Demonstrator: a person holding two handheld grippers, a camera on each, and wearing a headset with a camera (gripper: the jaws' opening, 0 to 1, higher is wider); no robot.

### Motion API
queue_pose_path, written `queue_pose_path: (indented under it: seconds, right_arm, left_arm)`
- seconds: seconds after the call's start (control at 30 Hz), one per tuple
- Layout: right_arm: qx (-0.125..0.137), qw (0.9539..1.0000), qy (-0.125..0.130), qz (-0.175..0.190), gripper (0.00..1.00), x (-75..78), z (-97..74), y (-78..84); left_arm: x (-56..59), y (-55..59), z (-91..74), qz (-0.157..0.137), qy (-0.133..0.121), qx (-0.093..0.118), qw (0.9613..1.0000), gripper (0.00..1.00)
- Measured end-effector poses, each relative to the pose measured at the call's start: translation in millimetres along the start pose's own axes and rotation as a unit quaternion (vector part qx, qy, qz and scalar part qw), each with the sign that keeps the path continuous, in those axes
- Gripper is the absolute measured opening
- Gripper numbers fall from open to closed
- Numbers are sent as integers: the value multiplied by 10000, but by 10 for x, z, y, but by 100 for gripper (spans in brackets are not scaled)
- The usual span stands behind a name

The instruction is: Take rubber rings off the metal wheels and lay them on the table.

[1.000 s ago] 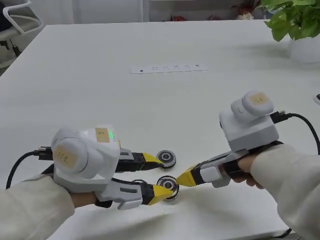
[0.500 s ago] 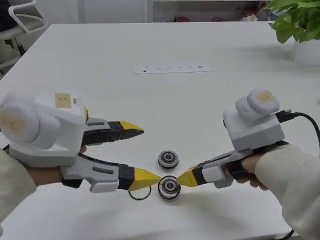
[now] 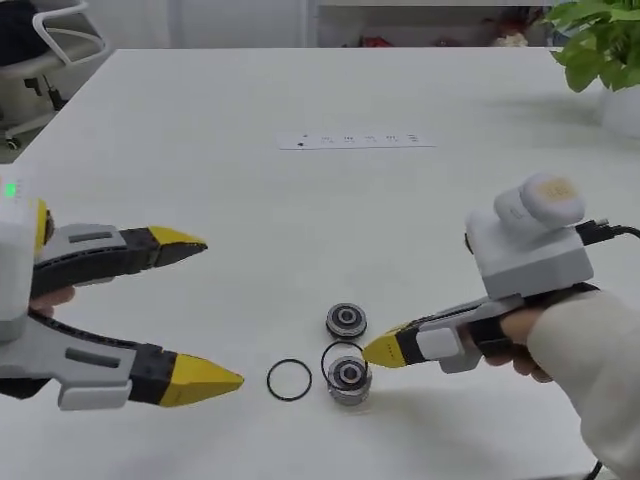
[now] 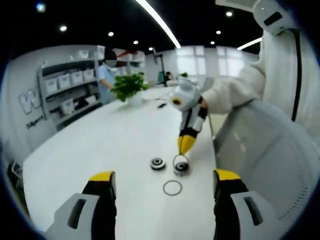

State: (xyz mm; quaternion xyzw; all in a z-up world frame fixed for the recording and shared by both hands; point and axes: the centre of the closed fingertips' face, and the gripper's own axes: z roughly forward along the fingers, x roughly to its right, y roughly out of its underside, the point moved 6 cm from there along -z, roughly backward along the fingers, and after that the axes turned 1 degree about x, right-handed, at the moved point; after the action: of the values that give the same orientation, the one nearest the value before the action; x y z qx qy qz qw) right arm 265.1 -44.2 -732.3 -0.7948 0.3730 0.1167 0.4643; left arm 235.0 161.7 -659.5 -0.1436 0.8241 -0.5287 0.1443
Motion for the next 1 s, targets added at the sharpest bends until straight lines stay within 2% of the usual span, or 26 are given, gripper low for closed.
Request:
queue_pose_path:
  seconds: [0.27, 0.37, 0.5, 0.77, 1.0]
  right_arm:
    - [189, 9998, -67, 12, 0, -86, -19, -61]
    - [262, 9996, -101, 24, 0, -123, -20, -85]
    - [320, 9994, -140, 13, 0, -171, -6, -111]
    - [411, 9989, -212, -36, 0, -285, 67, -168]
    - [415, 9988, -249, -91, 0, -360, 147, -180]
  left_arm:
    - [-7, 110, -253, -196, -224, -99, 9995, 89]
    - [-24, 136, -362, -299, -417, -33, 9987, 92]
    - [-3, 177, -458, -450, -502, 21, 9977, 94]
    - [12, 233, -587, -590, -631, 112, 9962, 100]
    - [56, 288, -631, -639, -584, 143, 9961, 100]
